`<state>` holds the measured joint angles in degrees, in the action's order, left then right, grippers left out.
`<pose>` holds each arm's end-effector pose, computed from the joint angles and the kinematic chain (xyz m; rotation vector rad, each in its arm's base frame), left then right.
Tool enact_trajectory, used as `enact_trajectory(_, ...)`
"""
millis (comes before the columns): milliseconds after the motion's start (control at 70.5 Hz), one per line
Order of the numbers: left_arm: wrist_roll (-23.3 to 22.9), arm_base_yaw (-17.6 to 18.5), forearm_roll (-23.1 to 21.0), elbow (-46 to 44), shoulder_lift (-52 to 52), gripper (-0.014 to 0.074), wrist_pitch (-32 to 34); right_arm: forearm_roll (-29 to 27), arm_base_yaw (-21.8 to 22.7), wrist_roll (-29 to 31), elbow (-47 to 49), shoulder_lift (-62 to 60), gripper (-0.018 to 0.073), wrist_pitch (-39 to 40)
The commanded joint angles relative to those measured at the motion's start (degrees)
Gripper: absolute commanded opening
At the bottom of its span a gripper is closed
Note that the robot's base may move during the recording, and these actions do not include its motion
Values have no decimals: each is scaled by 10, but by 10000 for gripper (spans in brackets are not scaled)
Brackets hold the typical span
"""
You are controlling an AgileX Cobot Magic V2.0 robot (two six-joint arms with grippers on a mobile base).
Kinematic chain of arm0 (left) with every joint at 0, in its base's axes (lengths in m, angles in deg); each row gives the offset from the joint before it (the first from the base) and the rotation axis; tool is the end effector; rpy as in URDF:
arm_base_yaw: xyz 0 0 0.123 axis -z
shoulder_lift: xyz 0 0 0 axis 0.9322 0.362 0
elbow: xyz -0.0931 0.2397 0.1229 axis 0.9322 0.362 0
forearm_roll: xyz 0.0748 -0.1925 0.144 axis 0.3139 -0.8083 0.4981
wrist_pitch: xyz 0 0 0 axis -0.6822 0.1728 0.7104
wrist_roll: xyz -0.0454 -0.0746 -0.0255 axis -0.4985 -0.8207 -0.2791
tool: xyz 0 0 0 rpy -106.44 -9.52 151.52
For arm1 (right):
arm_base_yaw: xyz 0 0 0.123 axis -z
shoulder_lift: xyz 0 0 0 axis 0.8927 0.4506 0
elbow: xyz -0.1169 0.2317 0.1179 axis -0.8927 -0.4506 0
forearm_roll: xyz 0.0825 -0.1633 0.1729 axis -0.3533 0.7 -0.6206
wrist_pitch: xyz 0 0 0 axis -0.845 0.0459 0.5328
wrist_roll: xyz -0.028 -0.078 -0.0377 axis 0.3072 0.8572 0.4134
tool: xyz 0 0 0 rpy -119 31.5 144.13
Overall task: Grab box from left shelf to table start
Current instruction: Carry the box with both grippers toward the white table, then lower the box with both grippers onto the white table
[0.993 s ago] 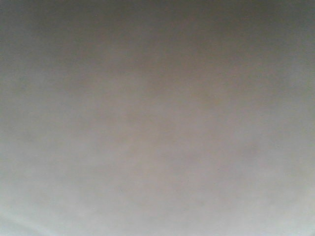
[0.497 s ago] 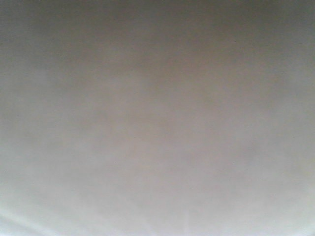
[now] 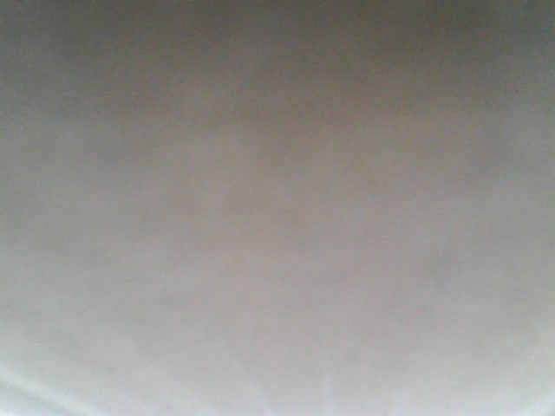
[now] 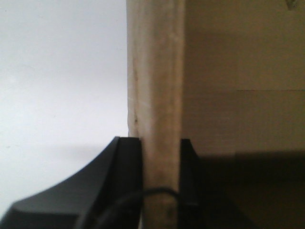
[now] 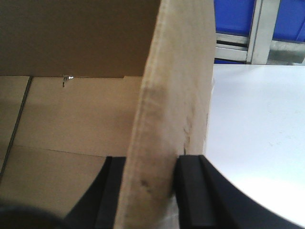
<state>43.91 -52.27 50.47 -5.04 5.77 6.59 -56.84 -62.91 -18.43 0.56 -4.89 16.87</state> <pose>0.0377 -0.0177 0.3635 0.1554 2.1530 -0.3486 -0.0168 0.0192 0.3848 -0.0398 1.8340 0.2686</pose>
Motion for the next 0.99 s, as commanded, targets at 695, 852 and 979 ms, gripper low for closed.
enact_trajectory(695, -1, 1, 5, -16, 3, -99, 37, 40, 5, 3, 17, 10, 60, 91)
enact_trajectory(852, -1, 1, 5, -27, 8, -99, 62, 40, 5, 3, 20, 19, 60, 91)
enact_trajectory(979, -1, 1, 32, -84, 49, -99, 66, 40, 5, 3, 44, 71, 60, 87)
